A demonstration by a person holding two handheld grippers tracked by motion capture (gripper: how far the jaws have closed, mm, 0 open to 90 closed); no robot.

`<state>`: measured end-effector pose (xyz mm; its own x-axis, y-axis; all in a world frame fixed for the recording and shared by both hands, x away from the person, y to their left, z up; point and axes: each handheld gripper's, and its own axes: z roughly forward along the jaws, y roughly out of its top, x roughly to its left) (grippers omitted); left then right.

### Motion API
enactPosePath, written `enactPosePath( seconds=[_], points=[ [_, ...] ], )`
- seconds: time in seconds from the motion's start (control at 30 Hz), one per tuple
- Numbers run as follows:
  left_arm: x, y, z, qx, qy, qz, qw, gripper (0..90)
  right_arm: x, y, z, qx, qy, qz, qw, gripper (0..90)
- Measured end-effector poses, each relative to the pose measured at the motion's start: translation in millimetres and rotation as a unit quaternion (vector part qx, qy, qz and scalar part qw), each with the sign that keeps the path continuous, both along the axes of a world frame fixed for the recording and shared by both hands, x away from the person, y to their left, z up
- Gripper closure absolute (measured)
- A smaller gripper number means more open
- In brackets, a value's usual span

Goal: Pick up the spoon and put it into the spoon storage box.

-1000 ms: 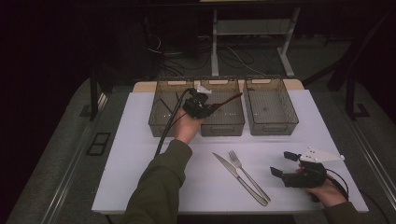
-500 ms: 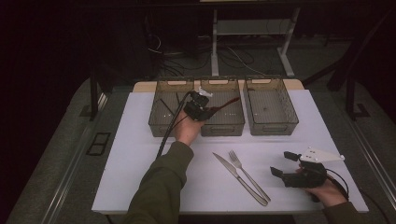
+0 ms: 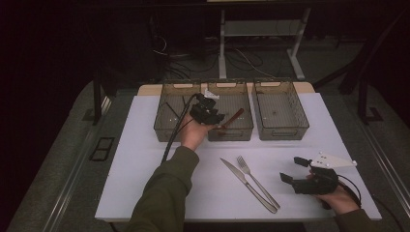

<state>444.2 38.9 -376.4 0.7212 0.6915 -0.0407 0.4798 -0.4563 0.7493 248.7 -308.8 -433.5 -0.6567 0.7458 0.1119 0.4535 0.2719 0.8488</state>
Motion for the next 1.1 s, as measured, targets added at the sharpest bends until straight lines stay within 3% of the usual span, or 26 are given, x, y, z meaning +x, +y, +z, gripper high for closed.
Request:
enactPosePath(
  seconds=[0.17,0.3,0.83,1.1],
  points=[
    [-5.4,9.3,8.4,-0.02,-0.003,-0.032,0.9993,52.6,0.6,0.3,0.3,0.001,0.0,-0.001,1.0,16.3],
    [-12.8,17.0,12.0,-0.053,-0.003,-0.05,0.9974,48.3,2.1,1.8,0.9,0.001,-0.001,-0.001,1.0,16.3],
    [-61.6,44.6,22.4,-0.073,-0.023,-0.109,0.9911,36.3,3.0,2.9,0.4,-0.001,-0.001,0.002,1.0,16.3],
    [-84.5,65.3,19.7,-0.086,-0.027,-0.113,0.9895,31.1,1.9,2.8,0.9,0.003,0.003,0.0,1.0,16.3]
  ],
)
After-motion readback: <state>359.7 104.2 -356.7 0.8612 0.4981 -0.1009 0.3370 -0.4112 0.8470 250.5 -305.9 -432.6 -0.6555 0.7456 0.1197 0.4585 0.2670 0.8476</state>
